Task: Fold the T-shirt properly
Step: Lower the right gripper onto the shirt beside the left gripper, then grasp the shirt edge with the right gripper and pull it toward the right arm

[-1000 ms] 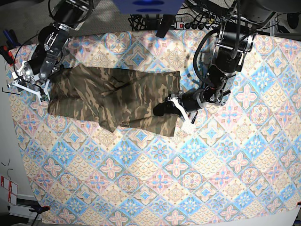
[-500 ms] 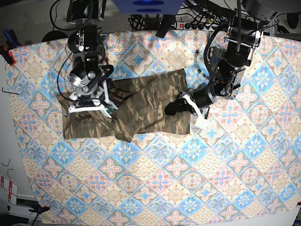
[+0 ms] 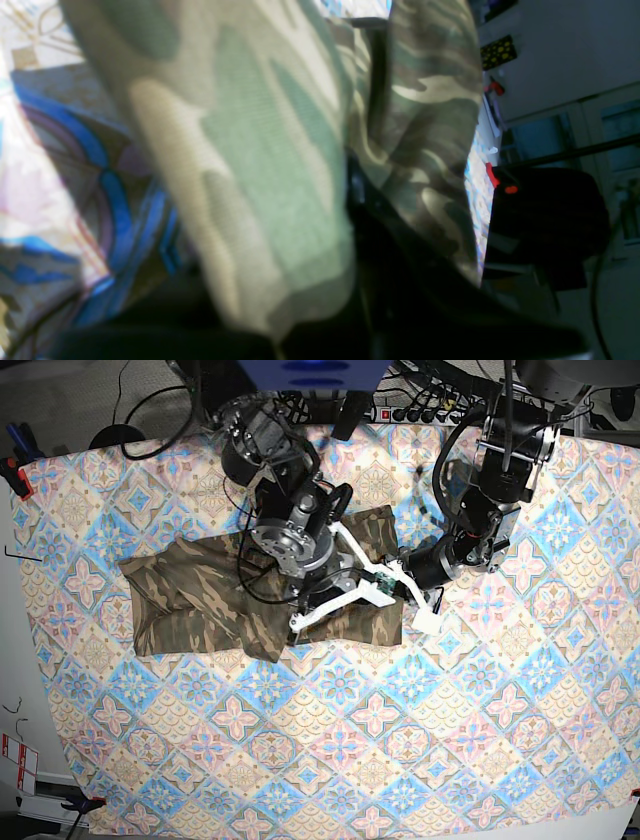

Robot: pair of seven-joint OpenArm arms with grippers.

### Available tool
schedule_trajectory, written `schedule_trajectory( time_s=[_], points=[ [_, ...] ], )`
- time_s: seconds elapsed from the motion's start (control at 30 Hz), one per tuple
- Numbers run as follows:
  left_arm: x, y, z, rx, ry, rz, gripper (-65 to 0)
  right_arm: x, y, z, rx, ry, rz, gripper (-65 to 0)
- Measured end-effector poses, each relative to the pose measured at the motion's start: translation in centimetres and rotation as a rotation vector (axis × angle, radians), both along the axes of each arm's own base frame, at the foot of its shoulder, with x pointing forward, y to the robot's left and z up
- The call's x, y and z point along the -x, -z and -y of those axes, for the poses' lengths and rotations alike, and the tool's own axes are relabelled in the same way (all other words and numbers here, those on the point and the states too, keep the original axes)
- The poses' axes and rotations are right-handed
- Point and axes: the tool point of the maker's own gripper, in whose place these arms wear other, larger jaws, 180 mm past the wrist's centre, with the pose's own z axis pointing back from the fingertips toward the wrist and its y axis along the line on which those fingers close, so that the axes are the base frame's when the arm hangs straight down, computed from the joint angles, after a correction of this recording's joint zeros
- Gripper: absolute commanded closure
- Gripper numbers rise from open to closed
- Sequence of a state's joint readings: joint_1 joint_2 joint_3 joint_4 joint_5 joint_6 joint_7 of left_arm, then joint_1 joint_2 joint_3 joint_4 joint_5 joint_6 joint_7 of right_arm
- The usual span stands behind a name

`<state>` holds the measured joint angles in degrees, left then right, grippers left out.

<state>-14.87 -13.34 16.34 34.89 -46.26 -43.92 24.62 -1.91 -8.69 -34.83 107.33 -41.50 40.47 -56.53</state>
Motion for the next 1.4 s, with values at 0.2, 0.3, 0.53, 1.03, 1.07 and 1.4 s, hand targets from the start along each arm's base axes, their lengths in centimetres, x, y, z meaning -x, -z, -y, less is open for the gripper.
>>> schedule_trajectory(
  time_s=[0.2,0.3,0.53,1.03,1.07,1.4],
  points=[
    [0.7,0.3,0.4,-0.021,0.045,0.003,0.0,0.6,3.9,-1.0,0.048,-0.062,-0.086,-3.3],
    [1.3,0.6,0.8,-0.036,0.081,0.007,0.0,1.5,5.9,-2.4,0.007,-0.121,-0.134,-3.3],
    [1.6,0.6,0.7,-0.020,0.049,0.020,0.0,0.9,8.0,-2.3,-0.007,-0.139,-0.174,-3.3],
    [1.8,0.7,0.7,-0.017,0.046,0.021,0.0,-5.2,11.2,0.5,-0.092,-0.022,-0.314,-3.3],
    [1.7,0.7,0.7,-0.017,0.046,0.022,0.0,-5.0,11.5,0.9,-0.097,-0.016,-0.322,-3.3],
    [1.7,0.7,0.4,-0.032,0.062,0.014,0.0,-3.2,12.2,9.4,0.087,0.095,-0.311,-3.3]
  ],
)
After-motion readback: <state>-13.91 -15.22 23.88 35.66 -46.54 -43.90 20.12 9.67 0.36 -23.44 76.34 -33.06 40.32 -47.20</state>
